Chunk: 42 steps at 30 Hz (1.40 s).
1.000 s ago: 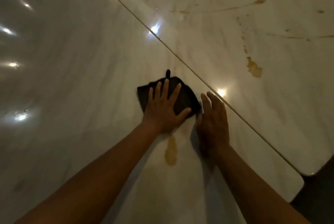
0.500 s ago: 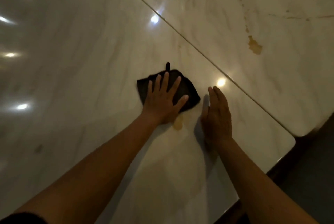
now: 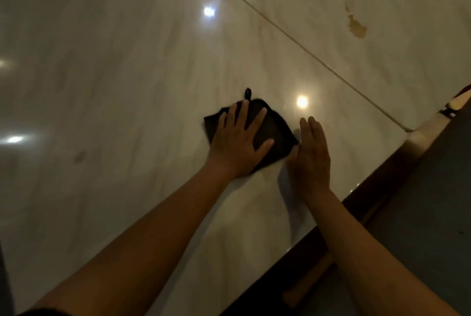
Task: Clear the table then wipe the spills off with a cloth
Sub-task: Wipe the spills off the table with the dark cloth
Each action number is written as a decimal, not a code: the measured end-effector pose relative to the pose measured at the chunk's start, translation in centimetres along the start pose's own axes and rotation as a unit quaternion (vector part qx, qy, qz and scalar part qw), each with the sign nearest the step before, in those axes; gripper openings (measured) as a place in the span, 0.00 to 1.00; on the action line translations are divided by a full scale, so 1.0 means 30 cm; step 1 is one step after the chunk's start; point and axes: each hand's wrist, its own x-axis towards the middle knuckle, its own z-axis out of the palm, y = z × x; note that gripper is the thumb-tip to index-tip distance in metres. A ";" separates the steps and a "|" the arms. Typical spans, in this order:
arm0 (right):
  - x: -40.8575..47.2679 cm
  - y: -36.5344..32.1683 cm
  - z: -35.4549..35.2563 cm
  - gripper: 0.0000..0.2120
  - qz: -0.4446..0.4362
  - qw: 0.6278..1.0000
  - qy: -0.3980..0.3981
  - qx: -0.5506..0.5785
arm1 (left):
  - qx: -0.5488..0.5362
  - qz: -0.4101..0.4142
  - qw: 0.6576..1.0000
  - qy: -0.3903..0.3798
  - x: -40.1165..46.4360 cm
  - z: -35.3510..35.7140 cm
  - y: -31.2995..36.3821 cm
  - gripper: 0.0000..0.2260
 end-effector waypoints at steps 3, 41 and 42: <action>-0.114 -0.044 -0.005 0.27 -0.011 1.000 -0.015 0.003 | -0.004 0.053 0.999 -0.013 -0.278 0.025 -0.003 0.34; -0.807 -0.545 0.168 0.27 -0.276 0.917 -0.249 -0.144 | -0.018 -0.235 0.972 -0.013 -1.333 -0.031 -0.579 0.49; -0.803 -0.542 0.165 0.26 -0.278 0.916 -0.252 -0.143 | -0.023 -0.275 0.961 -0.017 -1.296 -0.049 -0.621 0.49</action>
